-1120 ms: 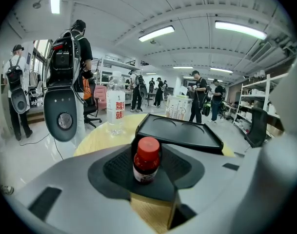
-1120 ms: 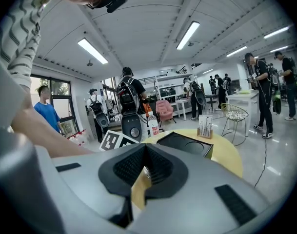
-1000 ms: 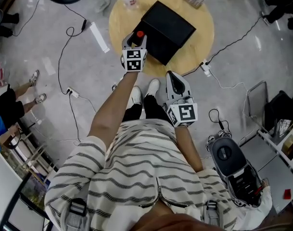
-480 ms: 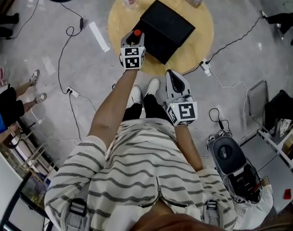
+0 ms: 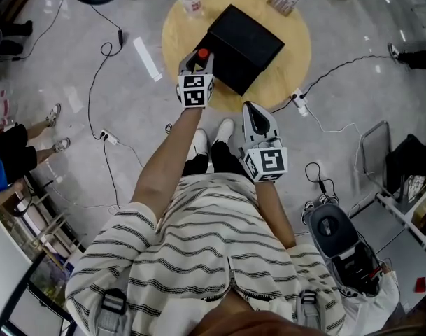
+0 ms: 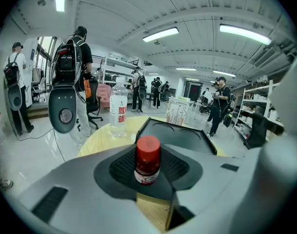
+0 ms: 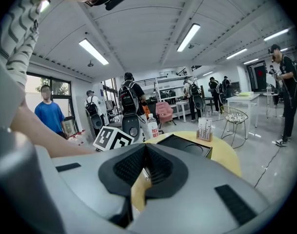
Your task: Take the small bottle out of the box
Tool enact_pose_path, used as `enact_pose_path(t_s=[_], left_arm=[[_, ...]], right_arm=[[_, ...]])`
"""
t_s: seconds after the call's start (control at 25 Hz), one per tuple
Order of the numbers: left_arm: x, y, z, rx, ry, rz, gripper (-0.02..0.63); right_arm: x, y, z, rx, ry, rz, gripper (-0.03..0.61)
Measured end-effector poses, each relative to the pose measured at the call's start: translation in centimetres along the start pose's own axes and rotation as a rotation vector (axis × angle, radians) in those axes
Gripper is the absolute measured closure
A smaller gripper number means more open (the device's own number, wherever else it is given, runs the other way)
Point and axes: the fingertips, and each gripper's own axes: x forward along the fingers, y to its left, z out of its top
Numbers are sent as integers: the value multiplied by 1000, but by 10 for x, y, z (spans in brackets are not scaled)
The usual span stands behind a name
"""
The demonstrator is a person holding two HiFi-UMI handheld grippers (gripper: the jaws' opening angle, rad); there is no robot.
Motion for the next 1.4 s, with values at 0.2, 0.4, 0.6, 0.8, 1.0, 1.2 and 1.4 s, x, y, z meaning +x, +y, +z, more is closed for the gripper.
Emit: enact_pose_path(t_s=[0.2, 0.4, 0.6, 0.8, 1.0, 1.2, 1.4], left_arm=[[-18, -8, 7, -11, -10, -20, 462], [-37, -14, 19, 1, -36, -38, 462], [-57, -21, 31, 0, -58, -53, 462], [-78, -29, 43, -2, -88, -73, 462], [-101, -37, 53, 4, -118, -82, 462], [-122, -42, 60, 28, -138, -96, 462], [-144, -44, 62, 39, -161, -104, 462]], right_arm=[[-5, 6, 5, -7, -9, -4, 560], [-9, 12, 10, -16, -21, -10, 560], [-16, 15, 13, -11, -33, -18, 560], [-19, 17, 16, -9, -49, -20, 560], [-23, 22, 22, -13, -70, -9, 560], [-26, 29, 26, -15, -81, -5, 560], [-30, 35, 30, -15, -94, -5, 560]])
